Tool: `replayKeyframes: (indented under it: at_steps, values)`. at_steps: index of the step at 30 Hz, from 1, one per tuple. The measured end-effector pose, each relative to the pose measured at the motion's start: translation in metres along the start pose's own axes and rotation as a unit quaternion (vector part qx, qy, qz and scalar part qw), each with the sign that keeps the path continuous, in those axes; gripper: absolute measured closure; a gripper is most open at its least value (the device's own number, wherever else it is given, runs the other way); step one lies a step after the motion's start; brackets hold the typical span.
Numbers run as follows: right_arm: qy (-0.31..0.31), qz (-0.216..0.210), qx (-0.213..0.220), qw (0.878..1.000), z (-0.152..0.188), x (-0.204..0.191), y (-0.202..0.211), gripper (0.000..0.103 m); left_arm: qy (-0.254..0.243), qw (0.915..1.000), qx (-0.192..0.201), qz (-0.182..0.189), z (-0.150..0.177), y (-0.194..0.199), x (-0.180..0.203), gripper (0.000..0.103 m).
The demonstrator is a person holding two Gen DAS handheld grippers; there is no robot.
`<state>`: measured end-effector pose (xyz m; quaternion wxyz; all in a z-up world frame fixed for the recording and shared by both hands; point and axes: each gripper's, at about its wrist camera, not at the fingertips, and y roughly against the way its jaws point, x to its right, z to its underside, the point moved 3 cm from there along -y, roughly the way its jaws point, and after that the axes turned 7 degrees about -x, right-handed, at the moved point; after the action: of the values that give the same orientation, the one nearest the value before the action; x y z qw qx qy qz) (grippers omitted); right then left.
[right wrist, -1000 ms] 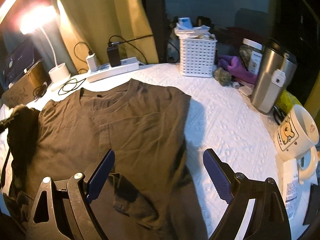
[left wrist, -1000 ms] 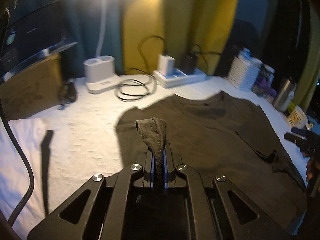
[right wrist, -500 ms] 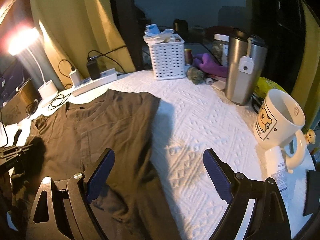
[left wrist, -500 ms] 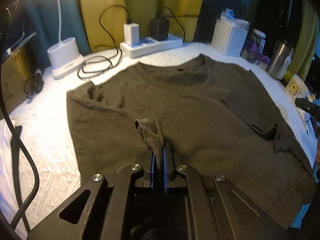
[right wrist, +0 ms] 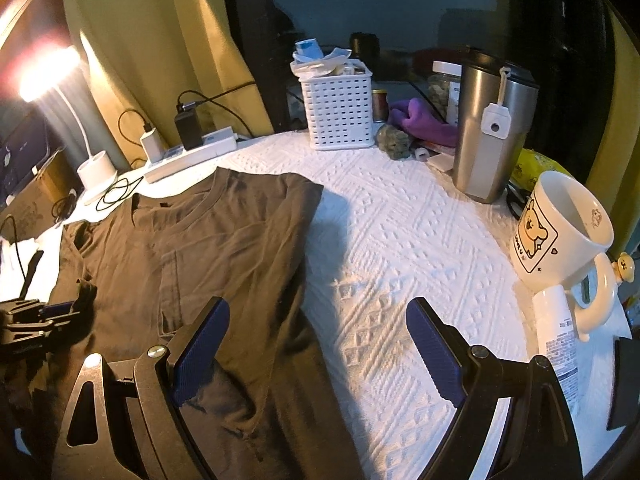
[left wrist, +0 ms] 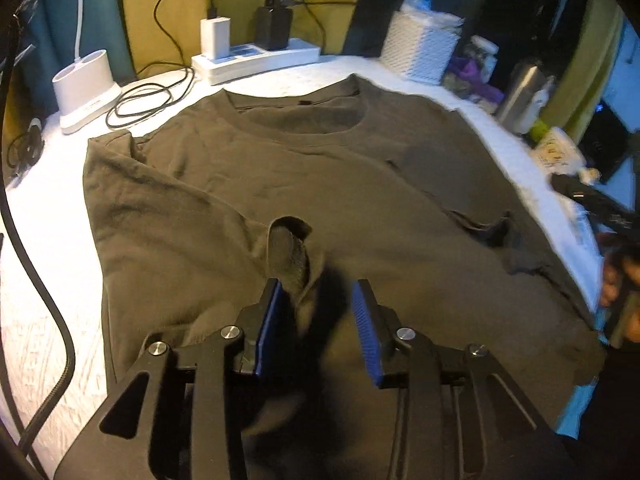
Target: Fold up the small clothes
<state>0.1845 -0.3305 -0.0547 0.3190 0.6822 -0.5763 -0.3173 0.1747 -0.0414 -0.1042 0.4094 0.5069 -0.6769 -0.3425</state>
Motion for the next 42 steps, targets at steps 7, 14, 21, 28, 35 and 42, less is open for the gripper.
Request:
replayKeyframes:
  at_steps: [7,14,21,28,35,42]
  values:
    - [0.009,0.004,-0.008,1.0,-0.002,-0.011,-0.005,0.012,0.047,0.9982,0.036,-0.01,0.009,0.04,-0.041,0.067]
    - [0.023,0.001,-0.014,1.0,-0.007,-0.026,-0.01,0.012,0.074,0.997,0.021,-0.007,0.01,0.028,-0.07,0.067]
    - [0.027,0.005,-0.021,0.999,-0.005,-0.029,-0.011,0.012,0.046,0.9978,-0.019,0.043,0.028,0.012,-0.048,0.067]
    - [0.028,0.005,-0.022,0.999,0.001,-0.03,-0.008,0.012,0.015,0.9982,-0.012,0.056,0.037,0.029,-0.031,0.067]
    - [0.021,0.005,-0.026,0.999,0.005,-0.025,-0.01,0.012,0.057,0.9977,0.017,-0.034,0.028,0.036,-0.07,0.045]
    - [0.018,0.004,-0.028,0.999,0.004,-0.021,-0.014,0.012,0.041,0.9983,-0.016,0.04,0.035,0.02,-0.049,0.045]
